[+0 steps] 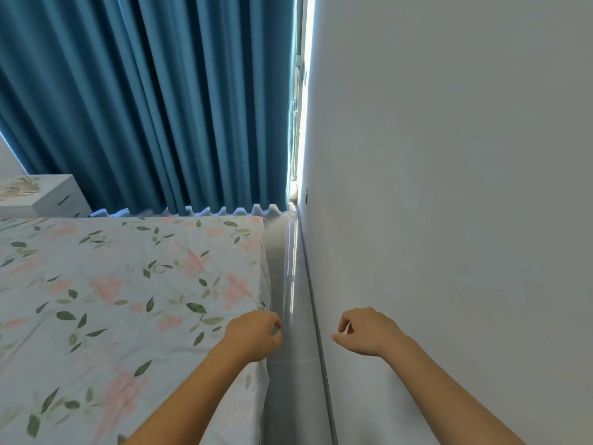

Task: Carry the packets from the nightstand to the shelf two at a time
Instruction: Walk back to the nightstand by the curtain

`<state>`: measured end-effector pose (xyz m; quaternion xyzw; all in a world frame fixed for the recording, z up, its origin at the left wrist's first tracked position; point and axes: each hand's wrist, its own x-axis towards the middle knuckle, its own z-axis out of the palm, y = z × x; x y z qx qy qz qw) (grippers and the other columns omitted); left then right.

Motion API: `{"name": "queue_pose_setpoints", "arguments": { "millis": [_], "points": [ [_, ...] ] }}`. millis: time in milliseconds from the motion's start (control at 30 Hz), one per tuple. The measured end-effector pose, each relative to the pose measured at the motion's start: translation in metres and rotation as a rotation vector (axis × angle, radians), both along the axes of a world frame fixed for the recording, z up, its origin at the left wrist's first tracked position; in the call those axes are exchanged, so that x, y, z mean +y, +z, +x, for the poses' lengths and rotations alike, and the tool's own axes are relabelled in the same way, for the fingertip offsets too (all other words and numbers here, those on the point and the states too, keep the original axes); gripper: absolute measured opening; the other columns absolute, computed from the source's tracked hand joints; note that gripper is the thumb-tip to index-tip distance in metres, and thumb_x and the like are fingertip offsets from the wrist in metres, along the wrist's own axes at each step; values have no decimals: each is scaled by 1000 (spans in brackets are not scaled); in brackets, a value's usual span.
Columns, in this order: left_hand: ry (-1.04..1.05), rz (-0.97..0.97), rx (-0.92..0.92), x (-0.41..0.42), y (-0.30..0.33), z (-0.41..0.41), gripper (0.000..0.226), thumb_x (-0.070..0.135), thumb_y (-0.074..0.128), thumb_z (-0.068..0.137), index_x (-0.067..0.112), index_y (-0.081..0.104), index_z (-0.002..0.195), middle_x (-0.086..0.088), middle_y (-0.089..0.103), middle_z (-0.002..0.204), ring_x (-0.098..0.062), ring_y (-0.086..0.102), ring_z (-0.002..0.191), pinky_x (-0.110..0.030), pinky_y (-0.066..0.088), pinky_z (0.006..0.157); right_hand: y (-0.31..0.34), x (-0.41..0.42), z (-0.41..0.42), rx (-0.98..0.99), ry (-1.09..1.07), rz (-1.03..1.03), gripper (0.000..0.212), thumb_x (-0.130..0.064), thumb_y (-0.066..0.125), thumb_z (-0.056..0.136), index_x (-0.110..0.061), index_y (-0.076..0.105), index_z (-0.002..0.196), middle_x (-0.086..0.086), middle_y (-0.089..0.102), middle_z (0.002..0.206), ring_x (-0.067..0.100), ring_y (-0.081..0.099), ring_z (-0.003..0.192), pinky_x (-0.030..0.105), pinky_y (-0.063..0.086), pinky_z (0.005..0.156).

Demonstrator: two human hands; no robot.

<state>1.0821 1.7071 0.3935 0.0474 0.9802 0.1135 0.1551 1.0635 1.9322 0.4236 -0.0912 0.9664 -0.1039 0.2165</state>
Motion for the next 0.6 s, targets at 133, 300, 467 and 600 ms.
{"name": "queue_pose_setpoints", "arguments": {
  "millis": [133,300,467,600],
  "points": [
    [31,31,-14,-23,-13,-102,40,43,41,95,27,55,129,2,58,129,-18,57,111,-33,50,90,-8,-28,-118,-9,7,22,40,-44,48,91,-15,68,110,3,69,112,21,65,101,35,52,86],
    [47,-16,32,-73,13,-229,40,42,40,98,25,55,130,0,56,132,-20,53,116,-32,45,92,6,-66,-259,1,31,64,40,-43,48,90,-15,68,110,3,69,110,21,65,100,34,52,84],
    [79,-23,42,-103,22,-341,39,42,41,97,24,61,125,1,60,127,-18,59,108,-31,48,84,16,-90,-373,9,39,52,37,-43,50,89,-17,67,110,1,69,108,20,64,99,33,52,84],
    [94,-8,27,-116,14,-430,38,43,42,97,26,62,124,4,60,128,-17,61,107,-31,51,87,14,-99,-469,-14,56,75,37,-40,52,89,-15,68,110,3,69,110,20,65,100,33,51,84]
  ]
}}
